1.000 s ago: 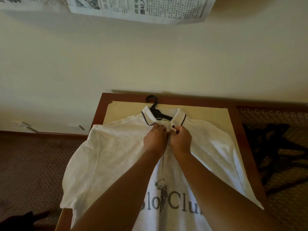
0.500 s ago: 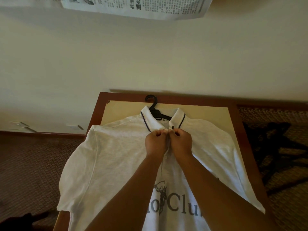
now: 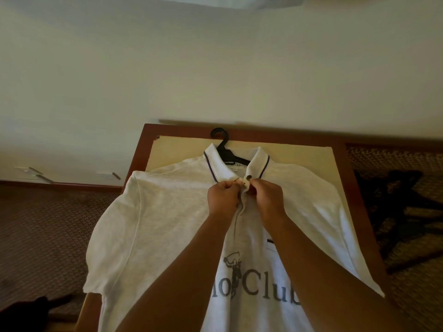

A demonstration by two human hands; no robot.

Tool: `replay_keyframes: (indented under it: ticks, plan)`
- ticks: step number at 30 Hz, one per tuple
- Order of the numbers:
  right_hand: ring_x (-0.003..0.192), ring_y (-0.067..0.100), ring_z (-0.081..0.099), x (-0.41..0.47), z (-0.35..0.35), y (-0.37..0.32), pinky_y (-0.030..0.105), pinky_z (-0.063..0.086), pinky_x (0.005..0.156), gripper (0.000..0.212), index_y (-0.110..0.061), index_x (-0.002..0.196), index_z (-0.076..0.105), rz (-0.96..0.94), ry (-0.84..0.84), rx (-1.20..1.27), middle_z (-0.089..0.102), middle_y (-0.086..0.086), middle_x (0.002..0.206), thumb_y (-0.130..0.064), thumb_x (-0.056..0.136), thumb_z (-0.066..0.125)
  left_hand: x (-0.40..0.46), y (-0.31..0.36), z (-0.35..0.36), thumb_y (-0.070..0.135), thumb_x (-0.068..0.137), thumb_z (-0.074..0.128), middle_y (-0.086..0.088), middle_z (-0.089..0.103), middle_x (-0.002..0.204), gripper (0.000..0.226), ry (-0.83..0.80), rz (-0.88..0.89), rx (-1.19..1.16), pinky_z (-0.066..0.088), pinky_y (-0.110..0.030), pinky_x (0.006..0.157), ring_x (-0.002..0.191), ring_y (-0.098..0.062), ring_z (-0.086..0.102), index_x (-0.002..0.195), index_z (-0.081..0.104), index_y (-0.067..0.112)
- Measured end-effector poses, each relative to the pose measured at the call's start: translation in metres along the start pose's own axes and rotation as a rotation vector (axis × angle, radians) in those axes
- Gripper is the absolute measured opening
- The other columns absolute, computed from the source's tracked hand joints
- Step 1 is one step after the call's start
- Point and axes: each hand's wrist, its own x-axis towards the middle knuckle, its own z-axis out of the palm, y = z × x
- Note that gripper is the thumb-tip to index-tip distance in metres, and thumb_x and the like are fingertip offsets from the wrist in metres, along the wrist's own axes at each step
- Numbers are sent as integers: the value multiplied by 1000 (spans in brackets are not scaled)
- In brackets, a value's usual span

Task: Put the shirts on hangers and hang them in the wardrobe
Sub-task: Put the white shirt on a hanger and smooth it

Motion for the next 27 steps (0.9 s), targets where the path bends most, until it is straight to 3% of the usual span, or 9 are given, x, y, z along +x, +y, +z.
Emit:
replay_keyframes:
  ticks: [4,7,10,14,20,27]
  plan:
    - [74,22,56,3,-2,2,41,48,79,29,5,82,68,-21,-9,-32,62,12,74,-20,94,58,-1,0,0,18,90,63,-6,59,58,17,0,4,-9,46,-26,51,46,-13,49,77,69,8]
    - [80,29,61,2,-2,3,41,51,83,23,-2,83,70,-25,-18,-37,69,19,85,-22,92,61,-3,1,-2,17,89,65,-3,59,56,16,-10,1,-39,46,-24,49,44,-11,48,76,69,9]
    - [80,21,62,2,-7,1,35,51,80,17,-14,77,71,35,-53,39,70,11,83,-22,90,63,-3,1,-2,16,88,66,-3,58,55,15,-15,6,-59,46,-24,50,44,-10,48,77,70,9]
    - [88,27,66,10,-10,-2,39,52,87,16,-6,89,73,126,-128,91,72,14,89,-19,87,65,-5,2,-3,14,89,65,0,58,53,14,-20,5,-73,47,-18,48,42,-7,48,76,70,9]
    - [65,17,59,17,-16,-10,26,48,65,14,-5,82,69,144,-276,87,66,10,74,-10,90,60,-5,3,-5,14,90,65,3,57,48,16,-39,9,-70,46,-15,44,37,-3,47,75,69,9]
    - [65,17,60,18,-17,-10,27,49,65,7,-7,83,71,117,-282,8,67,11,74,-7,86,65,-6,1,-8,13,91,62,-4,60,57,16,-50,40,-38,49,-18,49,44,-8,50,78,70,11]
